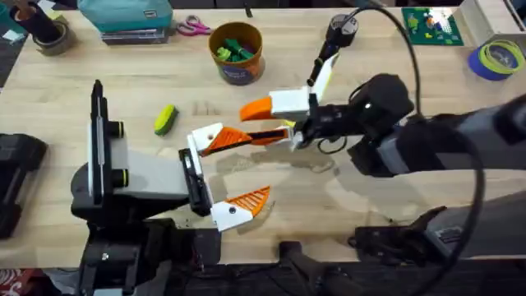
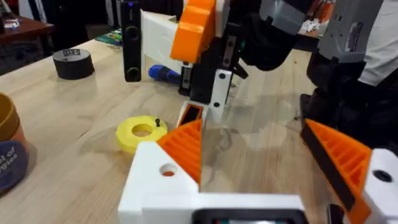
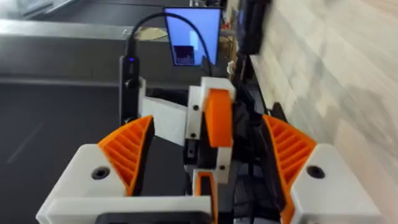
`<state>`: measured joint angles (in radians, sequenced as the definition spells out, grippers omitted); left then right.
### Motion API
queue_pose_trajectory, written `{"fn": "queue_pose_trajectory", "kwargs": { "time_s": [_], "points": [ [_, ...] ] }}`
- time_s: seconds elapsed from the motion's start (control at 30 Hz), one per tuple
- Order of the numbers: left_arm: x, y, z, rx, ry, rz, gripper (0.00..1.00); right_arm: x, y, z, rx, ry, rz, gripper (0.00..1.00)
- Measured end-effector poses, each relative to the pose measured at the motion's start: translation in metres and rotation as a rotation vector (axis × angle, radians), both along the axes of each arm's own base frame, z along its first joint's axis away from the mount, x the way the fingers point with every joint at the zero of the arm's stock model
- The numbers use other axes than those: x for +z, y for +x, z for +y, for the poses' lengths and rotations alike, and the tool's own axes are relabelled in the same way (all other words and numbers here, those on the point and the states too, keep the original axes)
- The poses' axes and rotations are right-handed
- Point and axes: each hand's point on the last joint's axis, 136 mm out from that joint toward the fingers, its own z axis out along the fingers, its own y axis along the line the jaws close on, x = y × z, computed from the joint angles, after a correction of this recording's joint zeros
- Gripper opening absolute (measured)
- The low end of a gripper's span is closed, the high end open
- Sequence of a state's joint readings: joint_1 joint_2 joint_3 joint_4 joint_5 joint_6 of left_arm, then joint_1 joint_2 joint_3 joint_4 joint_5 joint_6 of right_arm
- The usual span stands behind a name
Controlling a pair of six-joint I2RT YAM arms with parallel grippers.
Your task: Pick up the gripper from the table and insert it into the empty holder that is missing its gripper. Then pick up a screw, insert it into the mounting hole, and use the screwdriver to tighten it. Finally, clean up the table by picking up the vegetable and placing it into the bucket.
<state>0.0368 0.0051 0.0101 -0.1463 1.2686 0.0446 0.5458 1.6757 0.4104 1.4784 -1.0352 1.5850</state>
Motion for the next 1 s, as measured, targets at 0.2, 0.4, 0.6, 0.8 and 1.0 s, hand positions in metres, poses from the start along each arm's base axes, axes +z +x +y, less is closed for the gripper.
{"fn": "queue_pose_trajectory", "kwargs": {
  "time_s": [0.2, 0.4, 0.6, 0.8, 1.0],
  "points": [
    [0.000, 0.000, 0.000, 0.000, 0.000, 0.000, 0.986, -0.007, 0.004, -0.020, 0.030, -0.048, 0.039, 0.995],
    [0.000, 0.000, 0.000, 0.000, 0.000, 0.000, 0.985, 0.008, 0.009, -0.042, 0.029, -0.040, -0.014, 0.995],
    [0.000, 0.000, 0.000, 0.000, 0.000, 0.000, 0.985, 0.000, 0.011, -0.061, -0.013, -0.107, 0.063, 0.994],
    [0.000, 0.000, 0.000, 0.000, 0.000, 0.000, 0.985, 0.004, 0.003, -0.078, -0.042, -0.164, 0.025, 0.997],
    [0.000, 0.000, 0.000, 0.000, 0.000, 0.000, 0.985, 0.023, 0.008, -0.096, -0.107, -0.252, -0.032, 0.997]
  ]
}}
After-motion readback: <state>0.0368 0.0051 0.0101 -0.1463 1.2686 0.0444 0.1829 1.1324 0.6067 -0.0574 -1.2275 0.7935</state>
